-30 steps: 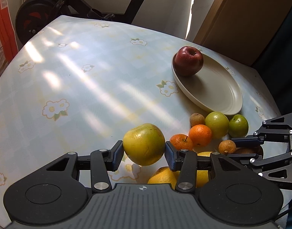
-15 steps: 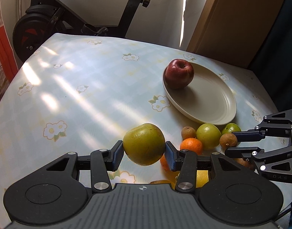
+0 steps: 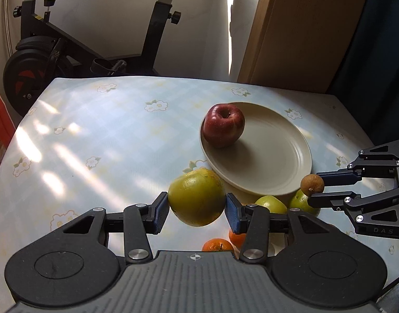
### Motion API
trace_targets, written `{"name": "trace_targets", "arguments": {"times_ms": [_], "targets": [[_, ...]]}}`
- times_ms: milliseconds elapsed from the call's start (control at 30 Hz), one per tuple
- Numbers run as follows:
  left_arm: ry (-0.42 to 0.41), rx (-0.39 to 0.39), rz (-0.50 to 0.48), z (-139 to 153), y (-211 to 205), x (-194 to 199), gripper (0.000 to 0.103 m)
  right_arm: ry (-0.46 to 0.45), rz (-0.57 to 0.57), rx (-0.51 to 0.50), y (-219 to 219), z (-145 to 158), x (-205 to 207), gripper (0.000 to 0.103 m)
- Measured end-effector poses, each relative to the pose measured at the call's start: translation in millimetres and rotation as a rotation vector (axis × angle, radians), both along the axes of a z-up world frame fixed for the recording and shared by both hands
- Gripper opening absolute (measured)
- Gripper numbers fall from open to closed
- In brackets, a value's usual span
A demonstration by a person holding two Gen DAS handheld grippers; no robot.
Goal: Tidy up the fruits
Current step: 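Grasp the small brown fruit with the left tool while the right tool holds the lemon, then carry both fruits over the plate and release them beside the red apple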
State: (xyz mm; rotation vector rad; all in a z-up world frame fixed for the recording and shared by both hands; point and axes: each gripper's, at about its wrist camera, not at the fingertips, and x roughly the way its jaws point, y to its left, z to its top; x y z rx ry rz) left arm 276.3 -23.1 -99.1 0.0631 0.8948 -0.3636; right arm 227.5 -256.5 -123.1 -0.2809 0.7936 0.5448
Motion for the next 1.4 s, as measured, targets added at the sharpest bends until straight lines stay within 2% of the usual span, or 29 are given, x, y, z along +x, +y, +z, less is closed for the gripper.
{"name": "trace_targets", "arguments": {"times_ms": [267, 400, 533, 800, 1033, 1100, 1267, 1400], "targets": [[0.015, 0.014, -0.062, -8, -38, 40, 0.049, -0.004, -0.066, 0.005, -20, -7, 36, 0.023], [0.038, 0.061, -0.102, -23, -56, 60, 0.049, 0.0, -0.095, 0.0, -27, -18, 58, 0.023], [0.07, 0.075, -0.115, -37, -63, 73, 0.049, 0.003, -0.132, -0.017, -33, -28, 78, 0.023], [0.065, 0.102, -0.137, -46, -75, 85, 0.049, -0.004, -0.21, -0.04, -44, -46, 104, 0.023], [0.044, 0.124, -0.14, -45, -81, 87, 0.05, -0.034, -0.234, -0.033, -37, -53, 116, 0.024], [0.047, 0.119, -0.138, -43, -80, 87, 0.051, -0.05, -0.243, -0.008, -37, -49, 116, 0.028], [0.042, 0.117, -0.142, -40, -79, 84, 0.056, -0.068, -0.25, 0.016, -41, -38, 110, 0.028], [0.004, 0.124, -0.142, -29, -75, 79, 0.058, -0.073, -0.264, 0.023, -46, -29, 99, 0.028]]}}
